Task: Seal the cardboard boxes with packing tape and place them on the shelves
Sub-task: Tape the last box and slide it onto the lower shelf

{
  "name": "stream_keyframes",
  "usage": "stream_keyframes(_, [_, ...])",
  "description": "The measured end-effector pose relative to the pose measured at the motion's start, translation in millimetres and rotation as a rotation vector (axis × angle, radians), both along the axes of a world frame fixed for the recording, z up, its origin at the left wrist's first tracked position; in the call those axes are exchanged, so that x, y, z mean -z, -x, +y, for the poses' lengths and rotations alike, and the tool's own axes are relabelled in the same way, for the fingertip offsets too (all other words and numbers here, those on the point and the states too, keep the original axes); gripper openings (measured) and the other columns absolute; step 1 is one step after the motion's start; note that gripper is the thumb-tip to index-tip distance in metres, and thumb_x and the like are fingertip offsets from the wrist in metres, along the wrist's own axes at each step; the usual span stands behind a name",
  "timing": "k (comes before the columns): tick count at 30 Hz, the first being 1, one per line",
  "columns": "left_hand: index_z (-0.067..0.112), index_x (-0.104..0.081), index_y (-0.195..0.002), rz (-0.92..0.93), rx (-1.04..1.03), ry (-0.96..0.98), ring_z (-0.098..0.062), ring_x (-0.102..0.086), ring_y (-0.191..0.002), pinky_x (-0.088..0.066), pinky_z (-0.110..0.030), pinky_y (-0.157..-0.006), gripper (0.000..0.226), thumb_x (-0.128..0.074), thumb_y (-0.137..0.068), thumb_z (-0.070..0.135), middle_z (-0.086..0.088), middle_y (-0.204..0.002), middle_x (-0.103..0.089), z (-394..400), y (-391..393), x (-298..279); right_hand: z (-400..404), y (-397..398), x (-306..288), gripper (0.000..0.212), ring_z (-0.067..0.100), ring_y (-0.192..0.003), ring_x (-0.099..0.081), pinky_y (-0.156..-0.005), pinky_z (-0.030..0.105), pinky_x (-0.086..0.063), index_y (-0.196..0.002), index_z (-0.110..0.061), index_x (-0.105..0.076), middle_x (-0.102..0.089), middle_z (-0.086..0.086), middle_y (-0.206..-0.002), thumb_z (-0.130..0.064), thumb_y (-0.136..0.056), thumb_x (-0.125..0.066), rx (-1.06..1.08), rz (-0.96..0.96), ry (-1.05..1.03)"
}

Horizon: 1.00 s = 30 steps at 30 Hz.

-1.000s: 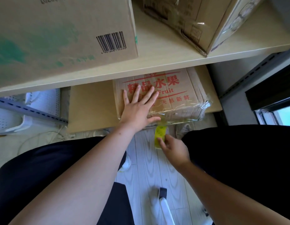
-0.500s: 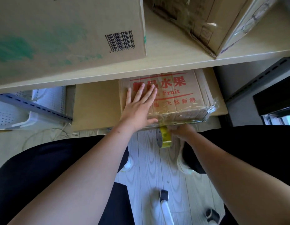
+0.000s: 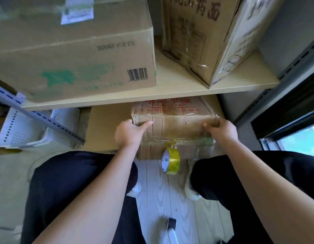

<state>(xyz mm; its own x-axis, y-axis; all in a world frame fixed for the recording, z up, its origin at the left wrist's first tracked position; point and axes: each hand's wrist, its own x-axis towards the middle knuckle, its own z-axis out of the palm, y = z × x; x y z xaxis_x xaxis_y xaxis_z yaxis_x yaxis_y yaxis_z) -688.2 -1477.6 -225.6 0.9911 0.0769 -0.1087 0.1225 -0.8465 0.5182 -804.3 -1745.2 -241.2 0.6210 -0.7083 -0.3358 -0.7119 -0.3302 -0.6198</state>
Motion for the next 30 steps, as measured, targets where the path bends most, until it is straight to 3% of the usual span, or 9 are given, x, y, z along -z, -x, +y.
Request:
stream_keyframes(3, [0.015,-0.049,-0.06,-0.057,-0.088,-0.057,-0.026,-0.058,-0.057,-0.028,-0.026,-0.044,0.069,-0.062,-0.068,0.082,0.0,-0.057,-0.055,2.6,-4.8,-7.5,-2.5,-8.2,-22.0,0.035,0.026,-0.082,-0.062,-0.065,0.027,-0.039,-0.099,-0.011,-0.066,-0.071,0.008,-0.096,-0.042,-0.084,-0.074,0.009,-0.005,0.032])
stream_keyframes(6, [0.021,-0.073,-0.102,-0.059,-0.185,0.037,-0.026,-0.07,-0.085,-0.049,-0.03,-0.058,0.069,-0.057,-0.072,0.081,0.0,-0.091,-0.074,8.6,-5.6,12.7,-5.7,-29.8,-23.4,0.062,0.03,-0.11,-0.061,-0.075,0.027,-0.04,-0.129,-0.006,-0.054,-0.065,0.009,-0.12,-0.045,-0.084,-0.074,0.082,-0.059,0.0])
stream_keyframes(9, [0.023,-0.055,-0.14,0.029,-0.17,0.375,-0.025,-0.061,-0.121,-0.048,-0.032,-0.095,0.066,-0.062,-0.086,0.06,-0.001,-0.132,-0.065,8.0,-3.2,33.3,-2.8,-58.3,-10.2,0.068,0.039,-0.134,-0.041,-0.106,0.044,-0.037,-0.149,-0.016,-0.035,-0.042,0.019,-0.147,-0.057,-0.095,-0.049,-0.031,0.012,0.088])
stream_keyframes(12, [0.029,-0.023,-0.157,0.18,-0.133,0.508,-0.028,-0.042,-0.14,-0.035,-0.033,-0.109,0.069,-0.05,-0.098,0.052,-0.001,-0.155,-0.041,1.4,-2.7,48.2,2.9,-83.9,-4.5,0.062,0.04,-0.132,-0.043,-0.107,0.045,-0.035,-0.152,-0.021,-0.03,-0.042,0.021,-0.148,-0.057,-0.102,-0.023,-0.151,0.131,0.025])
stream_keyframes(16, [0.024,-0.01,-0.159,0.244,-0.113,0.421,-0.034,-0.046,-0.135,-0.038,-0.034,-0.104,0.069,-0.04,-0.102,0.049,-0.008,-0.153,-0.044,-9.0,-22.9,49.8,9.7,-101.0,-4.0,0.065,0.04,-0.137,-0.036,-0.11,0.042,-0.032,-0.152,-0.006,-0.026,-0.037,0.024,-0.15,-0.049,-0.103,-0.034,-0.031,0.086,0.135])
stream_keyframes(19, [0.016,0.0,-0.159,0.264,-0.068,0.363,-0.035,-0.042,-0.139,-0.035,-0.035,-0.109,0.076,-0.044,-0.102,0.043,-0.013,-0.159,-0.032,-15.7,-31.9,50.4,56.1,-87.1,-19.0,0.059,0.038,-0.121,-0.046,-0.102,0.047,-0.038,-0.13,0.002,-0.047,-0.05,0.021,-0.131,-0.048,-0.098,-0.043,0.02,-0.108,0.408])
stream_keyframes(22, [0.021,0.005,-0.159,0.117,0.112,0.099,-0.036,-0.015,-0.15,-0.028,-0.047,-0.117,0.08,-0.048,-0.101,0.038,-0.017,-0.165,-0.004,-24.7,-20.9,53.5,109.5,-62.5,-21.3,0.073,0.023,-0.091,-0.064,-0.082,0.039,-0.054,-0.112,-0.012,-0.06,-0.068,0.004,-0.097,-0.076,-0.087,-0.035,-0.215,-0.168,0.082])
stream_keyframes(25, [0.039,-0.01,-0.156,0.033,0.308,-0.248,-0.036,0.014,-0.151,-0.019,-0.057,-0.116,0.064,-0.041,-0.1,0.041,-0.006,-0.165,0.018,-34.6,-1.5,60.4,125.8,-53.0,-2.5,0.049,0.013,-0.101,-0.06,-0.086,0.031,-0.05,-0.104,-0.02,-0.065,-0.065,-0.006,-0.104,-0.065,-0.085,-0.058,-0.438,-0.212,0.005])
stream_keyframes(30, [0.037,-0.013,-0.157,0.036,0.415,-0.347,-0.041,0.022,-0.148,-0.017,-0.061,-0.114,0.066,-0.026,-0.096,0.059,-0.006,-0.165,0.015,-33.3,15.2,61.0,116.9,-68.8,-2.2,0.057,0.019,-0.095,-0.056,-0.077,0.029,-0.045,-0.106,-0.014,-0.046,-0.05,0.0,-0.107,-0.054,-0.077,-0.076,-0.105,-0.298,-0.009])
